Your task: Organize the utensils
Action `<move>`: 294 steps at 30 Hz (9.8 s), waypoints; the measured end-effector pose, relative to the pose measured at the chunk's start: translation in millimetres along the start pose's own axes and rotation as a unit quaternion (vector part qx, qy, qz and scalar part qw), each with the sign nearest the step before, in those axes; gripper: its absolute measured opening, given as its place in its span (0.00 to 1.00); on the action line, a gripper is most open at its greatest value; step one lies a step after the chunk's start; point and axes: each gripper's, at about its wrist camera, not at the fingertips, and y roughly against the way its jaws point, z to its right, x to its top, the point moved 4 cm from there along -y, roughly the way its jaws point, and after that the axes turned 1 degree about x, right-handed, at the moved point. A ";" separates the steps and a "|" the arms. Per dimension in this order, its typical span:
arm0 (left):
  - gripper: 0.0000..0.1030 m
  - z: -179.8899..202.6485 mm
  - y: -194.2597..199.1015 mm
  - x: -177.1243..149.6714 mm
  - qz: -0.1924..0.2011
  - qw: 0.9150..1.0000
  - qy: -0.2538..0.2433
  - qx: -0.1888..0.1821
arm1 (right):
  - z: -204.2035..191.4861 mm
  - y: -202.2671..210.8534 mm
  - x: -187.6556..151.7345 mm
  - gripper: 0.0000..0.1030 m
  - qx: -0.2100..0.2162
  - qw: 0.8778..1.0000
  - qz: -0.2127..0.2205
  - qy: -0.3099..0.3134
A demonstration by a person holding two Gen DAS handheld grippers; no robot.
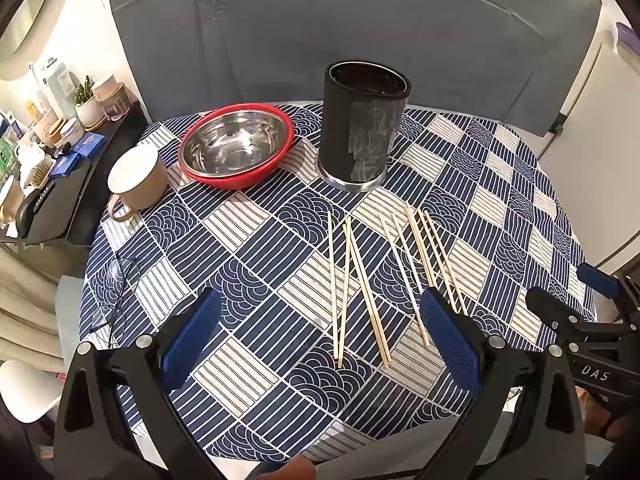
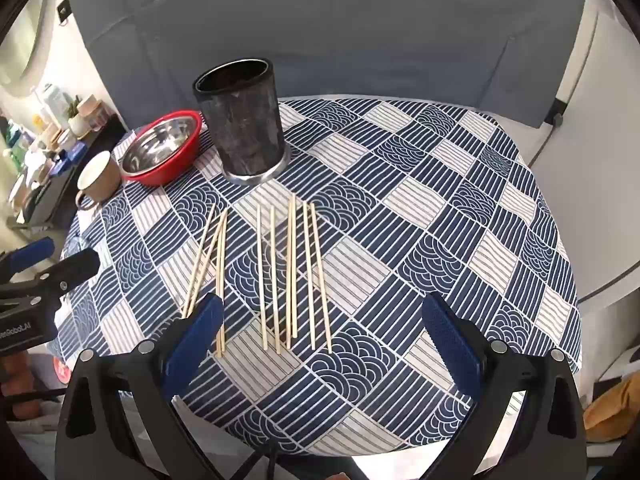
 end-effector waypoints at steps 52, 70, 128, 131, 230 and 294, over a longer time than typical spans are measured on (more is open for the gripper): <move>0.94 3.9 -2.3 -6.7 -0.011 1.000 -0.010 0.012 | 1.6 -4.3 -0.5 0.92 -0.006 1.000 -0.006 0.013; 0.94 3.0 -3.4 -6.1 -0.012 1.000 -0.011 0.012 | -1.3 -4.6 -0.5 0.92 -0.012 1.000 -0.008 0.018; 0.94 -24.4 -122.7 -8.2 -0.161 0.986 0.011 0.031 | 39.2 -100.6 0.5 0.92 -0.062 0.989 -0.132 0.017; 0.94 -23.0 -136.1 -5.9 -0.164 0.986 0.011 0.037 | 43.2 -115.3 5.8 0.92 -0.068 0.989 -0.134 0.019; 0.05 -69.9 -51.7 113.1 -0.018 0.999 0.030 0.000 | 61.8 -76.8 126.7 0.05 0.063 0.998 0.024 0.002; 0.25 -8.3 -95.6 208.3 0.177 0.977 0.040 -0.113 | -42.3 -107.0 230.7 0.29 0.233 0.943 0.235 0.028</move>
